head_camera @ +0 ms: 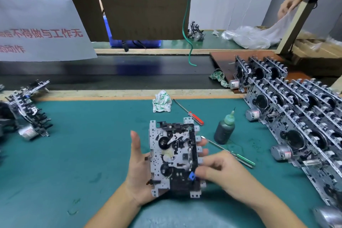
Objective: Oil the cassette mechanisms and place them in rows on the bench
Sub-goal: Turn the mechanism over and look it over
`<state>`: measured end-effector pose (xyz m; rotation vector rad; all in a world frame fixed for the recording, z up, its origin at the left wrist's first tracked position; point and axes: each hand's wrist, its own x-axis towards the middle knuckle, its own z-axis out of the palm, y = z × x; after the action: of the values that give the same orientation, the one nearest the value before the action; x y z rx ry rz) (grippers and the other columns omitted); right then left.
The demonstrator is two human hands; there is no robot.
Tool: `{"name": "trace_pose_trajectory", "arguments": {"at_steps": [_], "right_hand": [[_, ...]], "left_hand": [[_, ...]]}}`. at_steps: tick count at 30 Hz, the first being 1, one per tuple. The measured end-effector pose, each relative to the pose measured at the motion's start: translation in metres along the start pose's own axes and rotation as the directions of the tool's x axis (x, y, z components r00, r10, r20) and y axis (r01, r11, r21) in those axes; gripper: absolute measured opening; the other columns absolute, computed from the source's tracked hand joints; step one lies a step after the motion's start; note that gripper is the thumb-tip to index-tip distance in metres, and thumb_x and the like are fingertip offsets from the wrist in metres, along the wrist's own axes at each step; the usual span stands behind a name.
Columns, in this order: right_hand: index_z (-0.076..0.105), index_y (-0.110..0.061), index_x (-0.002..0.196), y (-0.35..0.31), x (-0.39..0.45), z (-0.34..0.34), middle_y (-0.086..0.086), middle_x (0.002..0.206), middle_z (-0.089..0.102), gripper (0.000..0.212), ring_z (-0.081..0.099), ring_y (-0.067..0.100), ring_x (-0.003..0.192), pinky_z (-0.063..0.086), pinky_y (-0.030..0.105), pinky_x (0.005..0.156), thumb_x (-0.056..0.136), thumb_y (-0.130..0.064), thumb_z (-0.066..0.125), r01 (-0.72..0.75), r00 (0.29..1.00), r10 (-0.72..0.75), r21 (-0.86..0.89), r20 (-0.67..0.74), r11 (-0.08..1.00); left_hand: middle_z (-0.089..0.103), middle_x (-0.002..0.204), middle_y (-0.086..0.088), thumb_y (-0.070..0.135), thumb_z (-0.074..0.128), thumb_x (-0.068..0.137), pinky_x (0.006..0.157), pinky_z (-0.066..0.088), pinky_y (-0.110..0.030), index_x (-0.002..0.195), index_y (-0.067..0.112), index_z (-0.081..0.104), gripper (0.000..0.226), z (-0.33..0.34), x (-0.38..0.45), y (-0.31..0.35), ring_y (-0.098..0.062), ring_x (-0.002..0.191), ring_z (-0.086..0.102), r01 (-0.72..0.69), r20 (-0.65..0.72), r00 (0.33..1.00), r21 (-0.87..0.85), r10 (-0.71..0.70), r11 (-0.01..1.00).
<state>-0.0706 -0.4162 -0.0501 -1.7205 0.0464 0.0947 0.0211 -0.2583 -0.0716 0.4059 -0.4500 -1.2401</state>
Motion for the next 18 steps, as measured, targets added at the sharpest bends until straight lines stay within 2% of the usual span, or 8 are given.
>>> {"name": "trace_pose_trajectory", "arguments": {"at_steps": [3, 4, 6, 9, 13, 15, 16, 18], "right_hand": [[0.071, -0.027, 0.061, 0.007, -0.001, -0.017, -0.015, 0.061, 0.062, 0.032, 0.053, 0.007, 0.057, 0.041, 0.028, 0.059, 0.073, -0.056, 0.063, -0.015, 0.887, -0.218, -0.497, -0.407, 0.867], [0.069, -0.027, 0.064, 0.010, -0.001, -0.023, -0.013, 0.063, 0.063, 0.028, 0.056, 0.010, 0.061, 0.043, 0.029, 0.060, 0.078, -0.052, 0.065, -0.109, 0.837, -0.299, -0.676, -0.458, 0.729], [0.068, -0.027, 0.082, 0.013, -0.001, -0.028, -0.012, 0.076, 0.062, 0.016, 0.057, 0.012, 0.077, 0.044, 0.030, 0.063, 0.083, -0.043, 0.067, -0.293, 0.832, -0.285, -0.813, -0.476, 0.504], [0.063, -0.028, 0.106, 0.022, 0.003, -0.029, -0.011, 0.095, 0.057, 0.023, 0.052, 0.012, 0.099, 0.041, 0.028, 0.073, 0.088, -0.041, 0.059, -0.369, 0.877, -0.150, -0.839, -0.457, 0.399], [0.055, -0.032, 0.092, 0.023, 0.005, -0.029, -0.014, 0.081, 0.046, 0.005, 0.047, 0.008, 0.090, 0.034, 0.023, 0.067, 0.089, -0.035, 0.056, -0.358, 0.892, -0.120, -0.842, -0.437, 0.403], [0.047, -0.030, 0.084, 0.027, 0.005, -0.030, -0.014, 0.077, 0.044, 0.010, 0.042, 0.006, 0.083, 0.033, 0.022, 0.066, 0.091, -0.032, 0.054, -0.317, 0.919, -0.088, -0.854, -0.383, 0.412], [0.044, -0.029, 0.083, 0.028, 0.005, -0.031, -0.013, 0.076, 0.046, 0.013, 0.042, 0.007, 0.080, 0.034, 0.022, 0.067, 0.092, -0.029, 0.054, -0.281, 0.932, -0.074, -0.839, -0.354, 0.467], [0.045, -0.023, 0.083, 0.024, 0.005, -0.032, -0.008, 0.074, 0.058, 0.014, 0.050, 0.009, 0.073, 0.040, 0.023, 0.067, 0.095, -0.021, 0.053, -0.219, 0.945, -0.008, -0.651, -0.327, 0.727]], "left_hand": [[0.038, 0.146, -0.023, 0.071, 0.062, 0.072, 0.115, 0.022, -0.050, 0.143, -0.001, 0.034, 0.105, -0.010, -0.003, 0.005, -0.036, 0.135, 0.038, -0.009, -0.105, 0.994, -0.009, 0.008, 1.000], [0.038, 0.145, -0.025, 0.071, 0.063, 0.071, 0.114, 0.024, -0.051, 0.141, -0.001, 0.038, 0.103, -0.014, -0.003, 0.004, -0.038, 0.134, 0.038, 0.000, -0.156, 0.988, -0.039, -0.006, 0.999], [0.037, 0.145, -0.028, 0.071, 0.061, 0.072, 0.114, 0.023, -0.053, 0.139, -0.002, 0.041, 0.101, -0.018, -0.001, 0.003, -0.042, 0.134, 0.036, 0.012, -0.226, 0.973, -0.096, -0.034, 0.995], [0.039, 0.142, -0.031, 0.071, 0.055, 0.073, 0.114, 0.024, -0.054, 0.135, -0.004, 0.047, 0.098, -0.022, 0.002, 0.002, -0.044, 0.132, 0.040, 0.031, -0.302, 0.951, -0.107, -0.062, 0.994], [0.049, 0.135, -0.029, 0.070, 0.048, 0.073, 0.111, 0.031, -0.049, 0.126, -0.002, 0.058, 0.090, -0.026, 0.005, 0.000, -0.041, 0.125, 0.049, 0.041, -0.403, 0.912, -0.088, -0.073, 0.995], [0.052, 0.133, -0.028, 0.069, 0.043, 0.077, 0.107, 0.037, -0.047, 0.123, 0.000, 0.061, 0.085, -0.025, 0.007, -0.001, -0.039, 0.121, 0.053, 0.052, -0.434, 0.898, -0.067, -0.076, 0.996], [0.052, 0.132, -0.027, 0.069, 0.041, 0.078, 0.105, 0.040, -0.047, 0.122, 0.001, 0.062, 0.084, -0.025, 0.007, -0.001, -0.039, 0.119, 0.055, 0.057, -0.448, 0.890, -0.064, -0.079, 0.996], [0.054, 0.131, -0.028, 0.068, 0.040, 0.080, 0.100, 0.045, -0.047, 0.120, 0.001, 0.063, 0.081, -0.024, 0.009, 0.000, -0.039, 0.116, 0.058, 0.061, -0.477, 0.875, -0.053, -0.079, 0.997]]}}
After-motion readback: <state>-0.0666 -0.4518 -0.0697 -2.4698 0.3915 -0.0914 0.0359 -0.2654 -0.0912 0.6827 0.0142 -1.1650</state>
